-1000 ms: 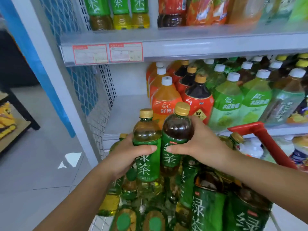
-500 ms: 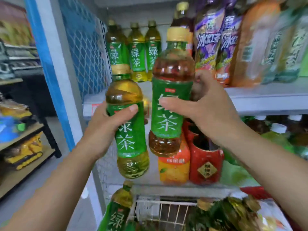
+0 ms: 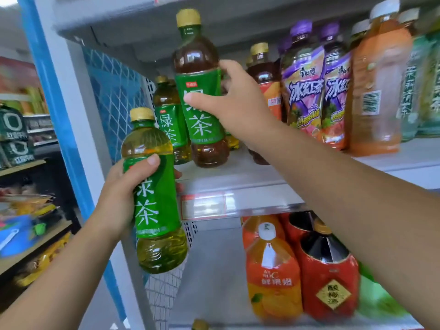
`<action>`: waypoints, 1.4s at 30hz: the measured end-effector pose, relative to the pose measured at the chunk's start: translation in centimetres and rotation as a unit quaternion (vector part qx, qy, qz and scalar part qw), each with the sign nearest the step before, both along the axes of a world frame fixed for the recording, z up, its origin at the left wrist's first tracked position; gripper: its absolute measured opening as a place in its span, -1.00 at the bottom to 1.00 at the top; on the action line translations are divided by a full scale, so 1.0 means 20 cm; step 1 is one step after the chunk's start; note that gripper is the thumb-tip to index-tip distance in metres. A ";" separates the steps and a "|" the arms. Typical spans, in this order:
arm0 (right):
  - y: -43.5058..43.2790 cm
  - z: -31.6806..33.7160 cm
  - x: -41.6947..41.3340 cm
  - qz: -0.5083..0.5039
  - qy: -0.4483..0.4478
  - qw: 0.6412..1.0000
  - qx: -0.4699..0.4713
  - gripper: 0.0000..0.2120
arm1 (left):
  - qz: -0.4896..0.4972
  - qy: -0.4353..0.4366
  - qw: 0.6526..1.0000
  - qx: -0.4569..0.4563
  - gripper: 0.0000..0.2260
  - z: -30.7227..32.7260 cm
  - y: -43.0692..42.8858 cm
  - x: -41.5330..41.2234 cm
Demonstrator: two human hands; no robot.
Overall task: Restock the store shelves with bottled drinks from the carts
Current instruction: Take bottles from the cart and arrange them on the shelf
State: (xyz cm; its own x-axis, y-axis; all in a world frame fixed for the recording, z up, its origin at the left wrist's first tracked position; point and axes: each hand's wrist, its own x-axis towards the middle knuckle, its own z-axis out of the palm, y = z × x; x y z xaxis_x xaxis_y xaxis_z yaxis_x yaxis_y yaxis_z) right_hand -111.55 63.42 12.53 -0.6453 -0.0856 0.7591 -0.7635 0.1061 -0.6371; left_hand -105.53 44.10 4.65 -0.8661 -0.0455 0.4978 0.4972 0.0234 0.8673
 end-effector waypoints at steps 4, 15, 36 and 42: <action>-0.10 0.00 -0.16 -0.014 -0.036 0.999 0.031 -0.45 | -0.007 0.001 1.000 -0.008 -0.39 0.00 -0.01 -0.01; -0.17 -0.05 -0.48 -0.019 -0.159 0.974 0.160 -0.08 | -0.004 0.004 1.000 -0.011 -0.41 0.00 -0.03 -0.04; -0.27 -0.08 -0.74 -0.131 -0.172 0.944 0.248 -0.35 | -0.001 0.009 1.000 -0.010 -0.29 -0.01 -0.01 -0.05; -0.27 -0.09 -0.72 -0.128 -0.168 0.946 0.244 -0.34 | -0.001 0.001 1.000 -0.009 -0.28 -0.01 -0.01 -0.05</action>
State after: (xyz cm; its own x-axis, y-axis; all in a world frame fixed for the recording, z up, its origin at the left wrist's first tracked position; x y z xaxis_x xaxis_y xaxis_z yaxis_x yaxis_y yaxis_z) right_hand -125.88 58.10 10.68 -0.8901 -0.1819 0.4180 -0.4364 0.6049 -0.6661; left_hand -106.55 43.88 4.50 -0.8650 -0.0345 0.5006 0.4994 0.0374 0.8656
